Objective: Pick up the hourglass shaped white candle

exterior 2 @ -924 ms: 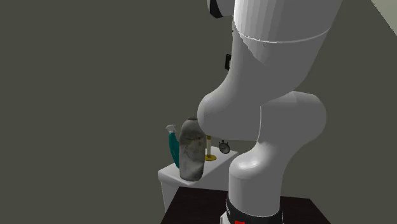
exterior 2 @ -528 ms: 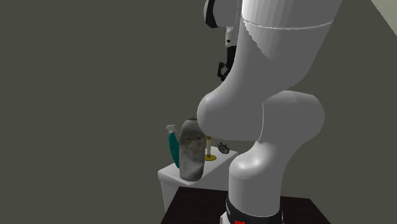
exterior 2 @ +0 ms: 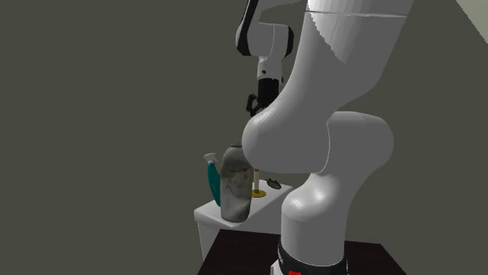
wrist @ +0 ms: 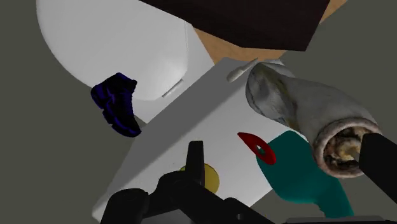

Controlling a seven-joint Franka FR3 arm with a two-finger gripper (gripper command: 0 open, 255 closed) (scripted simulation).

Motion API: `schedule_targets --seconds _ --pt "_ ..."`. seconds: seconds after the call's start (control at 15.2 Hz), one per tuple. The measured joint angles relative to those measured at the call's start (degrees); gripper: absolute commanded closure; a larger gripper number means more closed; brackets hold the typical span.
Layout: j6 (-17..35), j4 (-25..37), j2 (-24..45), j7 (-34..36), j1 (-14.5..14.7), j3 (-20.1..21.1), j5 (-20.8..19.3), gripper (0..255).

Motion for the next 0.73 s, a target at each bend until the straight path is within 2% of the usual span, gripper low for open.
schedule_targets --seconds 0.46,0.73 --pt "2.6 0.1 8.2 -13.0 7.5 1.9 4.2 0" --pt "4.4 -0.9 9.9 -15.4 8.6 2.2 4.9 0"
